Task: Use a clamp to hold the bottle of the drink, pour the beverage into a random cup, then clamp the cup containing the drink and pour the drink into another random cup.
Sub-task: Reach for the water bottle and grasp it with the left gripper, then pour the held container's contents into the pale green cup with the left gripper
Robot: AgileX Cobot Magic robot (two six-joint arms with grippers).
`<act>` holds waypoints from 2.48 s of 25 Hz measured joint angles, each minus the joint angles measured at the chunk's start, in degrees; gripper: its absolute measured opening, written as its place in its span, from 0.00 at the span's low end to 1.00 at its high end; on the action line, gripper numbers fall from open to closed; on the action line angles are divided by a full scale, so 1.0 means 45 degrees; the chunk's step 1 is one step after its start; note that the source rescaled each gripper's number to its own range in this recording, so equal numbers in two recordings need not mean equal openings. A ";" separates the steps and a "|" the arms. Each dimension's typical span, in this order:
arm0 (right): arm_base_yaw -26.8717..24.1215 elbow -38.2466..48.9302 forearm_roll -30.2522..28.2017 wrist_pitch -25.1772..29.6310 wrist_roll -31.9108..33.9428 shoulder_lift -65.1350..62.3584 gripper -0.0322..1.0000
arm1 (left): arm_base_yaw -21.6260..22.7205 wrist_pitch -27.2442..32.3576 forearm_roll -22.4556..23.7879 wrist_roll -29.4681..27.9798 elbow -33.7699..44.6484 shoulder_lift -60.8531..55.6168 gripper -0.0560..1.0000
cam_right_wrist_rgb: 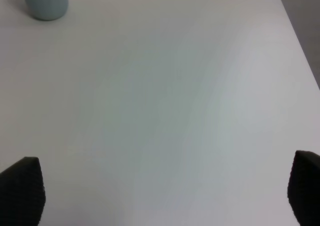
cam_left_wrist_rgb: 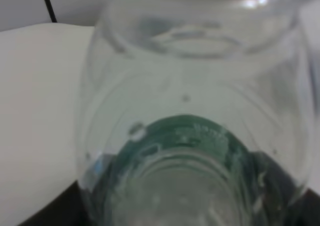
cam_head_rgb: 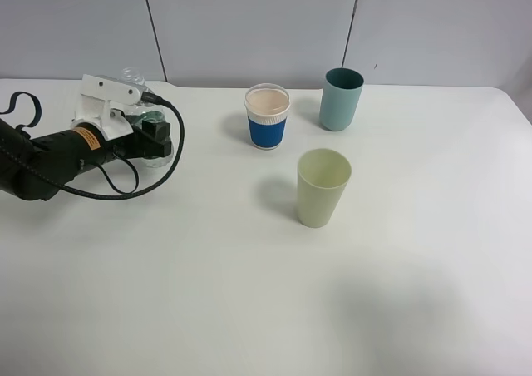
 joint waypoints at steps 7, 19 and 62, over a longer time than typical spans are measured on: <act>0.0000 0.0000 0.0000 0.0000 0.0000 0.0000 1.00 | -0.0135 0.0374 -0.0185 0.0000 0.0040 -0.0223 0.11; 0.0000 0.0000 0.0000 0.0000 0.0002 0.0000 1.00 | -0.2190 0.2076 -0.5104 0.2882 0.0597 -0.2542 0.11; 0.0000 0.0000 0.0000 0.0000 0.0002 0.0000 1.00 | -0.9768 0.1612 -1.8756 2.5074 -0.2946 -0.2735 0.11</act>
